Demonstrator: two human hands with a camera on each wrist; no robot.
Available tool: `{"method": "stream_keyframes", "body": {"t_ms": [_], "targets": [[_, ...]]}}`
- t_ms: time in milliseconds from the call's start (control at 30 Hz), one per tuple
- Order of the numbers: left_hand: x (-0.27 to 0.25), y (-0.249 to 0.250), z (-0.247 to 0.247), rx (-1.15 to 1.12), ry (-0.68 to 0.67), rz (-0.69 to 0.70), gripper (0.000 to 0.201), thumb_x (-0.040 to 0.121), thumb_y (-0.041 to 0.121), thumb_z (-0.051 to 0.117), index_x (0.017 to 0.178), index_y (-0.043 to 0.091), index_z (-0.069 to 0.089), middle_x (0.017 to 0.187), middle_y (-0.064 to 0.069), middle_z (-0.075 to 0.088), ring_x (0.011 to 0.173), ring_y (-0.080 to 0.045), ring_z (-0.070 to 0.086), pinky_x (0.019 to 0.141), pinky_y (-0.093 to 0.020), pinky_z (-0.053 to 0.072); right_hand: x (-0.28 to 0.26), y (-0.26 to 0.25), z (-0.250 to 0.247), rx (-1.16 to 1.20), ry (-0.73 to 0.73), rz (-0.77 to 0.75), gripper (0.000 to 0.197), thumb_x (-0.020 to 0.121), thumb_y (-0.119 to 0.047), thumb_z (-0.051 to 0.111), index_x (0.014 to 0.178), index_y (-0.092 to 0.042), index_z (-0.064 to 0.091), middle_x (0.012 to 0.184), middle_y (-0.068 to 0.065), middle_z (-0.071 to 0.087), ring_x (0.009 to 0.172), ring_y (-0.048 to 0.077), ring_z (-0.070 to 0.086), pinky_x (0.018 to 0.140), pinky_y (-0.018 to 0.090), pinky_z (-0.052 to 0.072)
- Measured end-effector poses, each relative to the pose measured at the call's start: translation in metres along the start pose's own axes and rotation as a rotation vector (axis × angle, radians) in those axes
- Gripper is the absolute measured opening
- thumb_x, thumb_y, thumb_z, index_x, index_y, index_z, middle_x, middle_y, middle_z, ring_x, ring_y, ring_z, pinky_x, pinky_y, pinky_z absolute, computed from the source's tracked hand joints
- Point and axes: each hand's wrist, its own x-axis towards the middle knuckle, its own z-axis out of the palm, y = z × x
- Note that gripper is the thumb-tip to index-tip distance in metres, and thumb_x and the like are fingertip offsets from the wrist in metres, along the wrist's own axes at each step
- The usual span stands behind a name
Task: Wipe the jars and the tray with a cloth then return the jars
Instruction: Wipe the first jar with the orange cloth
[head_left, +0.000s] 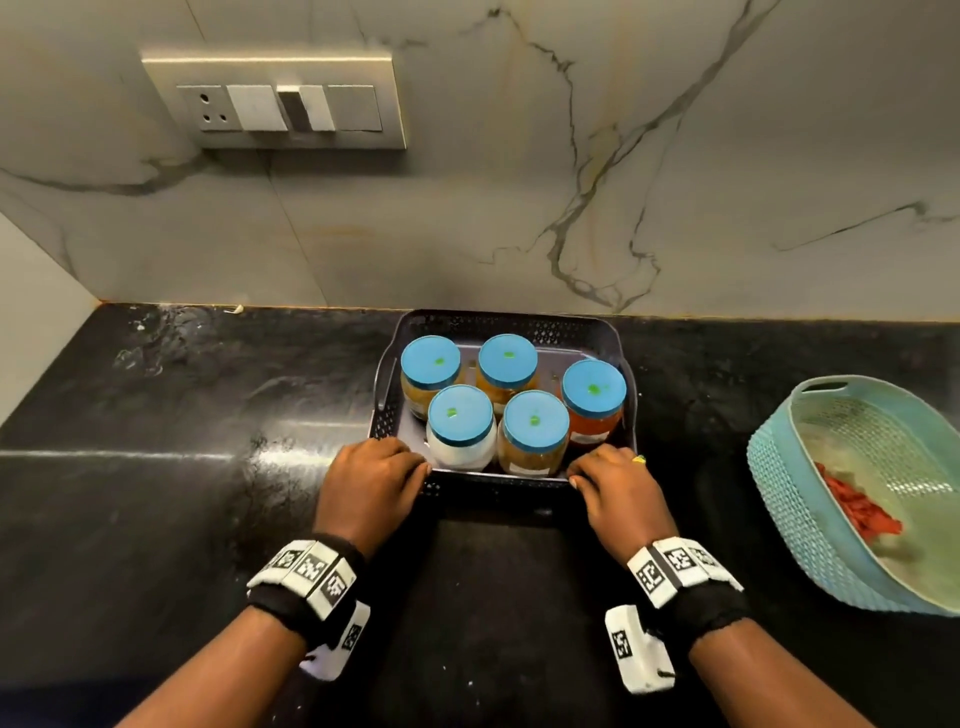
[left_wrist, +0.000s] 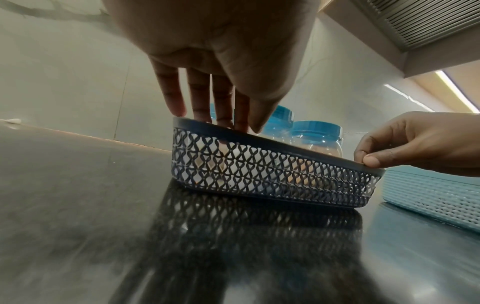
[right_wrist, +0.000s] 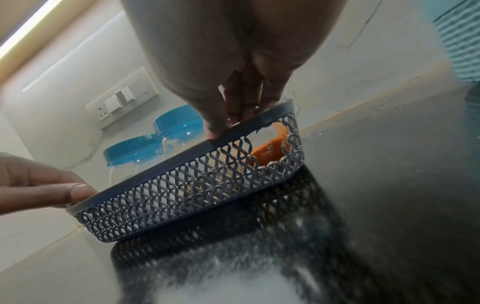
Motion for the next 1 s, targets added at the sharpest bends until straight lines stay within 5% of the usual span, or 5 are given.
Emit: {"method": "stream_keyframes", "body": {"t_ms": [367, 467, 633, 767, 1000], "targets": [[-0.011, 0.037, -0.023, -0.165, 0.102, 0.177, 0.039, 0.094, 0.045, 0.051, 0.084, 0.017, 0.076, 0.086, 0.000, 0.067, 0.079, -0.024, 0.062, 0.062, -0.036, 0.051, -0.021, -0.003, -0.032, 0.152, 0.120, 0.047, 0.014, 0.087, -0.020, 0.067, 0.099, -0.016, 0.073, 0.105, 0.000, 0.067, 0.097, 0.019, 0.061, 0.087, 0.029, 0.048], [-0.001, 0.078, -0.037, -0.212, 0.114, 0.333, 0.037, 0.095, 0.043, 0.053, 0.085, 0.017, 0.077, 0.088, 0.000, 0.069, 0.079, -0.023, 0.064, 0.059, -0.036, 0.053, -0.024, 0.023, -0.075, 0.186, 0.248, 0.132, 0.012, 0.085, -0.023, 0.067, 0.093, -0.017, 0.074, 0.099, 0.001, 0.069, 0.091, 0.019, 0.065, 0.083, 0.032, 0.052], [0.024, 0.137, -0.051, -0.291, 0.086, 0.412, 0.033, 0.095, 0.041, 0.054, 0.090, 0.019, 0.077, 0.095, 0.001, 0.069, 0.082, -0.021, 0.065, 0.059, -0.033, 0.051, -0.027, 0.091, -0.172, 0.103, 0.345, 0.348, 0.008, 0.089, -0.019, 0.070, 0.093, -0.018, 0.076, 0.089, -0.004, 0.072, 0.079, 0.013, 0.064, 0.071, 0.018, 0.039], [0.042, 0.168, -0.047, -0.283, 0.032, 0.495, 0.026, 0.097, 0.038, 0.058, 0.097, 0.022, 0.078, 0.102, 0.002, 0.071, 0.086, -0.020, 0.067, 0.062, -0.031, 0.052, -0.011, 0.163, -0.222, -0.161, 0.198, 0.443, 0.011, 0.086, -0.019, 0.070, 0.094, -0.019, 0.078, 0.098, 0.004, 0.076, 0.093, 0.023, 0.070, 0.081, 0.023, 0.047], [0.057, 0.192, -0.039, -0.281, -0.026, 0.489, 0.033, 0.095, 0.042, 0.054, 0.106, 0.023, 0.078, 0.109, 0.003, 0.071, 0.094, -0.017, 0.066, 0.069, -0.030, 0.055, 0.022, 0.224, -0.202, -0.500, -0.584, 0.279, 0.068, 0.074, -0.020, 0.085, 0.136, -0.019, 0.057, 0.133, 0.003, 0.063, 0.117, 0.023, 0.060, 0.095, 0.027, 0.043]]}}
